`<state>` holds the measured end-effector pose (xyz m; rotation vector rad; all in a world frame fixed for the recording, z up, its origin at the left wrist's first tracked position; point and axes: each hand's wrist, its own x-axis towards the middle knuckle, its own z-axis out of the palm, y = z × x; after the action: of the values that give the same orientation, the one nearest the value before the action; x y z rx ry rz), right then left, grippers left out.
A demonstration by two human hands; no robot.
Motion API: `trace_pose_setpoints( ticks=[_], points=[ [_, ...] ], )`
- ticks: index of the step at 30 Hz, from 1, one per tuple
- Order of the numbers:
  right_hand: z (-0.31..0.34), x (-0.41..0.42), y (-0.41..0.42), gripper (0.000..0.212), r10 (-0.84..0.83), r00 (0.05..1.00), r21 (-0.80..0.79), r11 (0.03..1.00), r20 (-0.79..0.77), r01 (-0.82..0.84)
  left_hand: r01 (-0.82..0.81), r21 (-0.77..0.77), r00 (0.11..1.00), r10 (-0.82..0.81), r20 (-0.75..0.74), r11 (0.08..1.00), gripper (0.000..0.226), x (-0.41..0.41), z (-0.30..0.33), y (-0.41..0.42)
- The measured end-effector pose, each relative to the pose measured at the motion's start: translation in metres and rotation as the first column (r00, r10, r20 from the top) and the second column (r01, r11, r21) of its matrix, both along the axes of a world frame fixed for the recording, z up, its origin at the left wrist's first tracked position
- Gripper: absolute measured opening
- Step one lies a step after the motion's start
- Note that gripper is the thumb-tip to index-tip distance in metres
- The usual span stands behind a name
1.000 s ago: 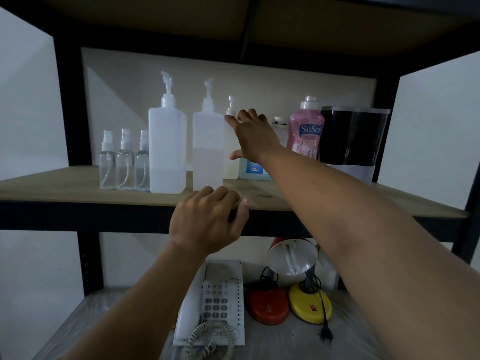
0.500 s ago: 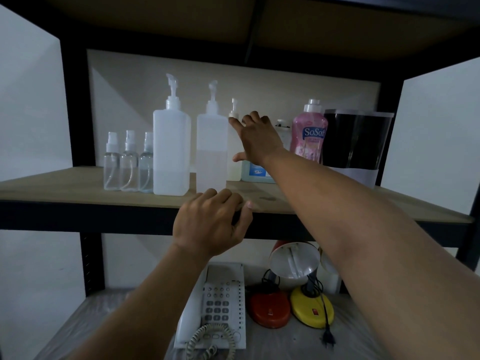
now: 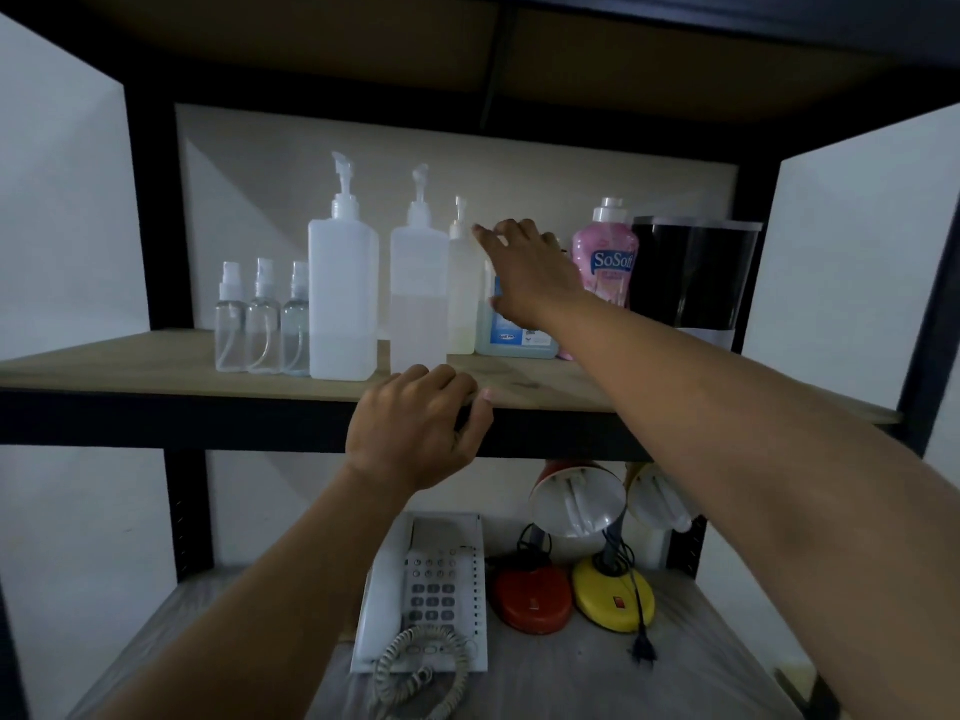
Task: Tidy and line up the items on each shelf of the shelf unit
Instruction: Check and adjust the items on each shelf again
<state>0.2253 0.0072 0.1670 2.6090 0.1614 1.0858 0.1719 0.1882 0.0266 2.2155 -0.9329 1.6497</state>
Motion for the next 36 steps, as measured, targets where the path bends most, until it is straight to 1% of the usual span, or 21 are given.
trace_pose_setpoints(
  ticks=[3, 7, 11, 15, 18, 24, 31, 36],
  points=[
    [-0.004, -0.022, -0.004, 0.079, 0.076, 0.997, 0.099, 0.992, 0.007, -0.076, 0.011, 0.042, 1.0, -0.011, -0.012, 0.999, 0.043, -0.001, 0.0, 0.005],
    [-0.008, -0.046, -0.003, 0.072, 0.183, 0.983, 0.202, 0.963, 0.003, -0.18, -0.022, 0.068, 0.999, 0.023, -0.027, 0.997, 0.043, -0.002, 0.0, 0.024],
    [-0.009, -0.06, 0.012, 0.076, 0.258, 0.966, 0.197, 0.947, -0.005, -0.252, -0.053, 0.068, 0.998, 0.056, -0.042, 0.996, 0.044, 0.0, 0.004, 0.046],
    [-0.009, -0.063, 0.034, 0.084, 0.315, 0.949, 0.186, 0.931, 0.033, -0.315, -0.073, 0.055, 0.996, 0.075, -0.041, 0.996, 0.046, 0.003, 0.007, 0.06],
    [-0.007, -0.06, 0.049, 0.094, 0.307, 0.952, 0.164, 0.938, 0.013, -0.304, -0.05, 0.054, 0.998, 0.052, -0.037, 0.997, 0.048, 0.005, 0.008, 0.063],
    [-0.006, -0.05, 0.064, 0.113, 0.198, 0.98, 0.074, 0.978, -0.021, -0.196, -0.035, 0.002, 0.999, 0.035, -0.021, 0.999, 0.047, 0.007, 0.009, 0.06],
    [-0.002, -0.04, 0.067, 0.111, 0.162, 0.987, 0.006, 0.987, -0.002, -0.162, -0.034, -0.012, 0.999, 0.034, 0.01, 0.999, 0.045, 0.01, 0.006, 0.059],
    [-0.004, -0.023, 0.07, 0.11, 0.132, 0.991, -0.012, 0.991, 0.019, -0.132, -0.033, -0.018, 0.999, 0.034, 0.03, 0.999, 0.043, 0.013, 0.004, 0.059]
  ],
)
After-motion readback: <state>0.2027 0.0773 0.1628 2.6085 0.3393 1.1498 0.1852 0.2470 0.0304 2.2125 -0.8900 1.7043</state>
